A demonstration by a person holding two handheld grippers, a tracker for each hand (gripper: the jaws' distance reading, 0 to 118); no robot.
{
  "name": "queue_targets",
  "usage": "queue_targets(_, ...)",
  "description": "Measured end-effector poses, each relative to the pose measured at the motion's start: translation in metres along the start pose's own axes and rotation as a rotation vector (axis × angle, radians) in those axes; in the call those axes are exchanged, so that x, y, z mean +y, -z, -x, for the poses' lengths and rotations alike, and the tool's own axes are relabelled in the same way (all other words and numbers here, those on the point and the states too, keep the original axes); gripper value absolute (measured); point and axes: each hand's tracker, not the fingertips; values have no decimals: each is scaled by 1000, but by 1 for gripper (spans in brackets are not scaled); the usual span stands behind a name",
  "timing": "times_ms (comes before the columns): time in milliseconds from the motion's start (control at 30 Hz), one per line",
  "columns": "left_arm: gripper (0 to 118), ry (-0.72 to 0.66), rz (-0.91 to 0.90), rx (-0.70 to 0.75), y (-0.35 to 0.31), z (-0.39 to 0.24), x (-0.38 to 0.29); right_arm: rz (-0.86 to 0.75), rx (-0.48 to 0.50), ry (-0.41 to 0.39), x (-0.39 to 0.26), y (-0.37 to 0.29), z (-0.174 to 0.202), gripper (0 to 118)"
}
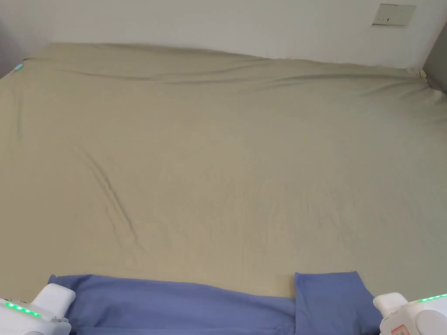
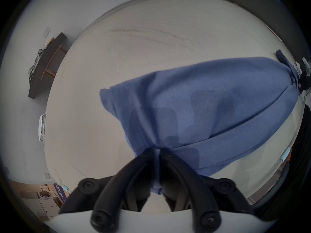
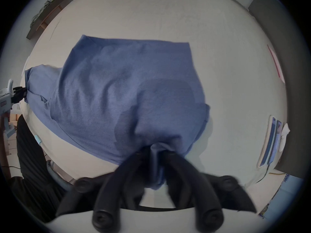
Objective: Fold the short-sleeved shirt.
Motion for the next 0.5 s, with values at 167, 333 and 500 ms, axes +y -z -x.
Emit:
queue_targets(167,107,-77,-208,46,-46,13,13,-204,-180,3,2,-49,-7,112)
queue_targets(333,108,-212,-640,-49,-133,15,37,-571,-207,22,11,-148,17,107)
queue_targets(500,108,-305,-975,-13,-222,-19,54,-1017,-250,2,4,-230,73,114)
